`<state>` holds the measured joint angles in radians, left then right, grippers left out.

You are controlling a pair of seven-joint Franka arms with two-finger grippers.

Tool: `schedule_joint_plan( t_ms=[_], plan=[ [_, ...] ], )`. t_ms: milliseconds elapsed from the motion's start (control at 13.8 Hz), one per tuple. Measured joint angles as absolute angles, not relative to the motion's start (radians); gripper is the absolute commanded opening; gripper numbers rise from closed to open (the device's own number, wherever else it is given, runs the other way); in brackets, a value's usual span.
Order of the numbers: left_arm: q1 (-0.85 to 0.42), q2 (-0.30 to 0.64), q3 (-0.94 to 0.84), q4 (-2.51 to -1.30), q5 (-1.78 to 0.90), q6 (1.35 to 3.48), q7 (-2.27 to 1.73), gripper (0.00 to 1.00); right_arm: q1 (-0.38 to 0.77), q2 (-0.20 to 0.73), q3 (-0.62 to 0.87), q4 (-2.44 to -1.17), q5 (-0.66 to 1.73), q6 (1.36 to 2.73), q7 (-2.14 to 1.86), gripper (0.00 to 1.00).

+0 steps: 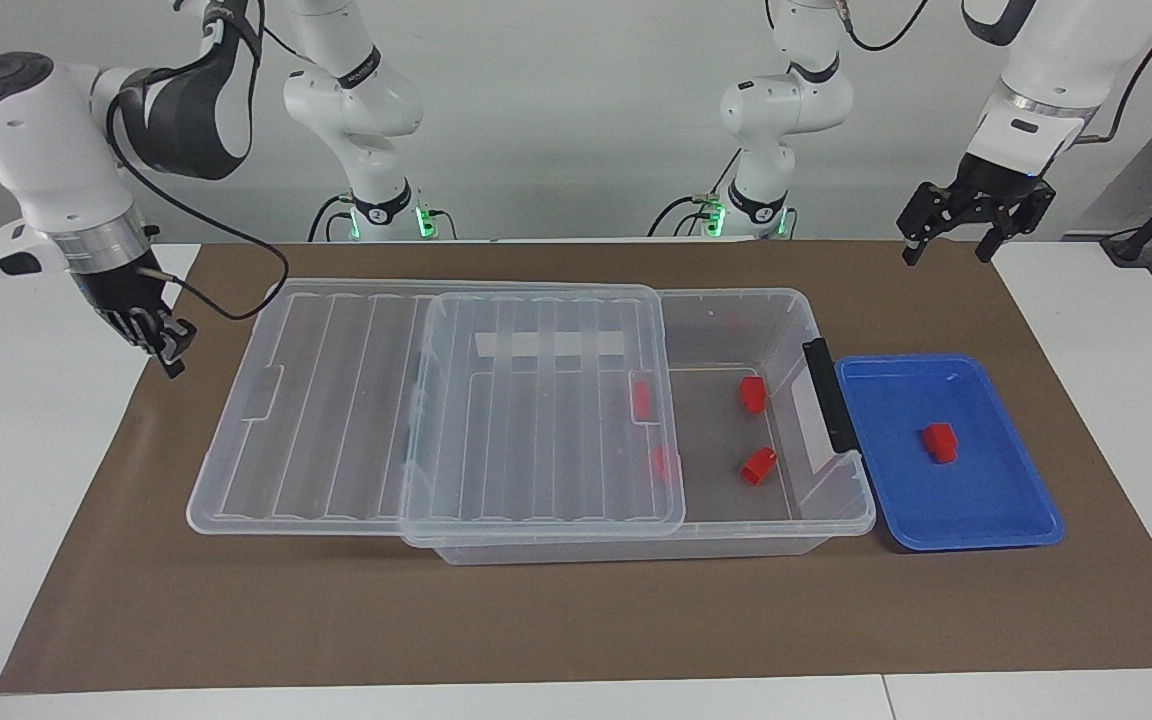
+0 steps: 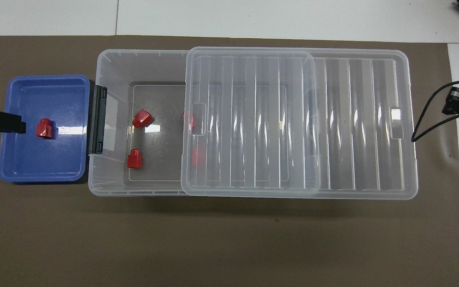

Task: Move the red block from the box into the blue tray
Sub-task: 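Slide the clear lid back over the box with the right gripper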

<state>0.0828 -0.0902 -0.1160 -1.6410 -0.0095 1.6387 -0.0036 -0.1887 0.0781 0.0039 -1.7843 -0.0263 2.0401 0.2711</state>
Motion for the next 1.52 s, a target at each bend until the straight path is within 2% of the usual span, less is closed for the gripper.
schedule_joint_plan(
  t_ms=[433, 866, 1516],
  plan=[
    [0.083, -0.09, -0.116, -1.641, -0.009, 1.639, -0.004, 1.0, -0.181, 0.177, 0.02, -1.785, -0.026, 2.128, 0.226, 0.0],
    [0.083, -0.09, -0.116, -1.641, -0.009, 1.638, -0.004, 1.0, -0.082, 0.179, 0.027, -1.782, 0.083, 2.118, 0.225, 0.0],
    [0.083, -0.09, -0.116, -1.641, -0.009, 1.638, -0.004, 1.0, 0.102, 0.179, 0.029, -1.782, 0.093, 2.112, 0.226, 0.0]
  ],
)
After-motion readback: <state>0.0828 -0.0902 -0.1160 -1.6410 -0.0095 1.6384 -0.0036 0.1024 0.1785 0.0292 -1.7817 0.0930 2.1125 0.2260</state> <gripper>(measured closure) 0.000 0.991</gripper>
